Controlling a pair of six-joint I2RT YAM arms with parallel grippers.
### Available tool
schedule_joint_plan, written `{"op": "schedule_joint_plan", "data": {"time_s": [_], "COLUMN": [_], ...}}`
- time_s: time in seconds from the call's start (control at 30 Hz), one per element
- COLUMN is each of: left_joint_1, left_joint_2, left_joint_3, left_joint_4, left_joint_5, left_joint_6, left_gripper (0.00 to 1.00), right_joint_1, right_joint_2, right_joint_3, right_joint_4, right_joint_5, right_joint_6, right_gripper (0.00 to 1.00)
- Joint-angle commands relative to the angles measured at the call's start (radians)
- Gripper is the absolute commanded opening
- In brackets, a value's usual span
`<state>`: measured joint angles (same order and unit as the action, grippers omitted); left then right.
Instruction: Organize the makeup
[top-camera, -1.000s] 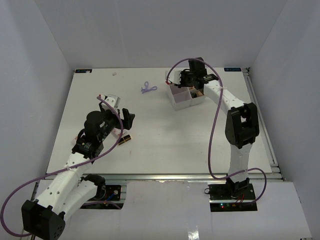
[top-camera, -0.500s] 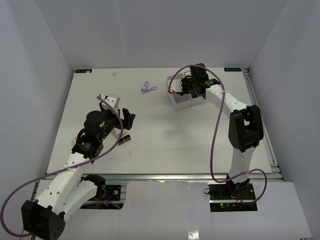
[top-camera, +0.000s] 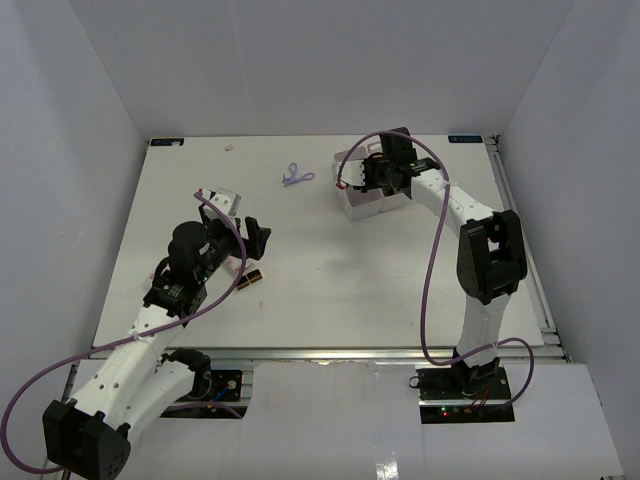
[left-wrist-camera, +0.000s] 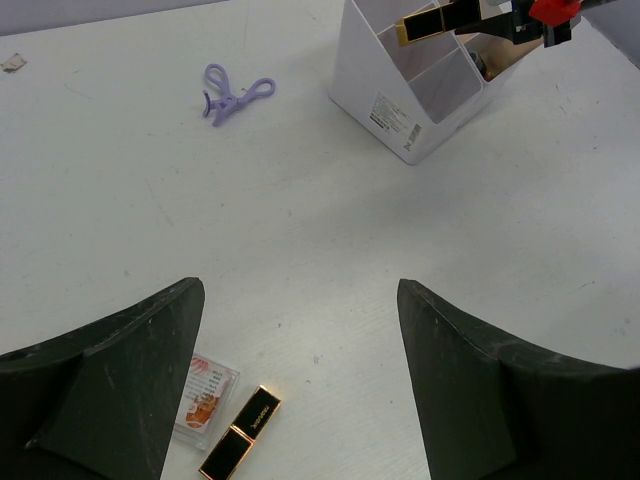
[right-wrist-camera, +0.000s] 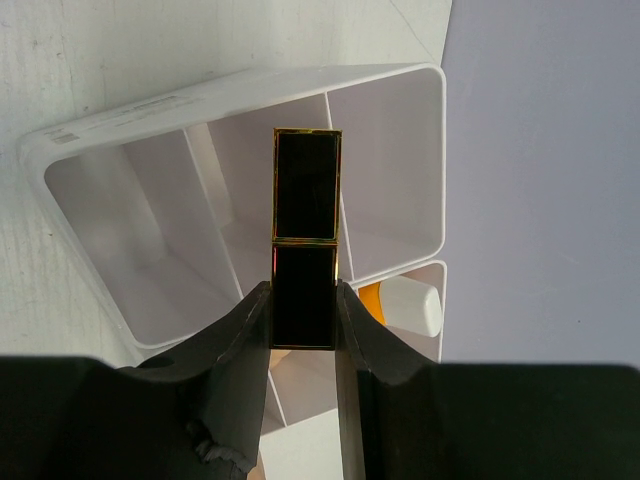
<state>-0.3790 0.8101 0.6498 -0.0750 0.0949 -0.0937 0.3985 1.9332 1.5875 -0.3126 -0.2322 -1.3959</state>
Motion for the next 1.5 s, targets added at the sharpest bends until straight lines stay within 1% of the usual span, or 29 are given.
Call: {"op": "schedule_joint_plan", "data": {"time_s": [0.0, 0.2, 0.3, 0.47, 0.57, 0.67, 0.8, 0.9, 0.97, 1.07, 1.1, 1.17, 1.23, 1.27, 1.33, 1.4, 1.47], "left_joint_1": [0.004, 0.003, 0.003, 0.003, 0.003, 0.003, 0.003, 0.003, 0.004, 0.003, 0.003, 0.003, 0.003, 0.003, 0.003, 0.002, 0.003], "left_joint_2": [-0.002, 0.003, 0.005, 0.010, 0.012, 0.016, 0.022, 0.031, 0.043, 0.067, 0.079, 0.114, 0.149, 0.166, 0.226, 0.275, 0.338], "left_joint_3": [0.032, 0.033, 0.034, 0.033, 0.033, 0.032, 0.032, 0.031, 0.032, 0.035, 0.038, 0.048, 0.058, 0.072, 0.099, 0.138, 0.182], "left_joint_4": [0.003, 0.004, 0.004, 0.003, 0.003, 0.004, 0.004, 0.004, 0.003, -0.003, -0.008, -0.023, -0.039, -0.058, -0.097, -0.153, -0.240], "left_joint_5": [0.023, 0.028, 0.029, 0.031, 0.033, 0.037, 0.047, 0.062, 0.076, 0.108, 0.118, 0.132, 0.134, 0.128, 0.131, 0.124, 0.078], "left_joint_6": [0.008, 0.008, 0.009, 0.009, 0.009, 0.011, 0.013, 0.016, 0.017, 0.017, 0.016, 0.011, -0.003, -0.014, -0.052, -0.086, -0.128], "left_gripper": [0.89, 0.89, 0.89, 0.89, 0.89, 0.89, 0.89, 0.89, 0.89, 0.89, 0.89, 0.89, 0.89, 0.89, 0.87, 0.85, 0.85], "right_joint_1": [-0.006, -0.006, -0.006, -0.006, -0.006, -0.007, -0.009, -0.015, -0.019, -0.022, -0.023, -0.024, -0.024, -0.024, -0.023, -0.024, -0.026], "right_joint_2": [0.009, 0.021, 0.030, 0.049, 0.051, 0.046, 0.026, 0.004, -0.027, -0.120, -0.161, -0.252, -0.337, -0.378, -0.482, -0.546, -0.621], "right_joint_3": [0.011, 0.014, 0.020, 0.033, 0.035, 0.026, 0.016, 0.015, 0.009, -0.021, -0.034, -0.082, -0.163, -0.250, -0.356, -0.451, -0.542], "right_joint_4": [0.004, 0.003, 0.004, 0.006, 0.008, 0.019, 0.034, 0.039, 0.036, 0.004, -0.015, -0.075, -0.147, -0.165, -0.194, -0.241, -0.253], "right_joint_5": [0.008, 0.018, 0.024, 0.028, 0.029, 0.037, 0.036, 0.024, -0.002, -0.074, -0.121, -0.284, -0.520, -0.603, -0.718, -0.836, -0.873], "right_joint_6": [-0.014, -0.015, -0.015, -0.011, -0.009, -0.004, 0.010, 0.043, 0.099, 0.218, 0.274, 0.406, 0.487, 0.505, 0.515, 0.503, 0.497], "right_gripper": [0.21, 0.24, 0.27, 0.35, 0.37, 0.46, 0.53, 0.56, 0.57, 0.59, 0.60, 0.61, 0.63, 0.64, 0.64, 0.65, 0.65]}}
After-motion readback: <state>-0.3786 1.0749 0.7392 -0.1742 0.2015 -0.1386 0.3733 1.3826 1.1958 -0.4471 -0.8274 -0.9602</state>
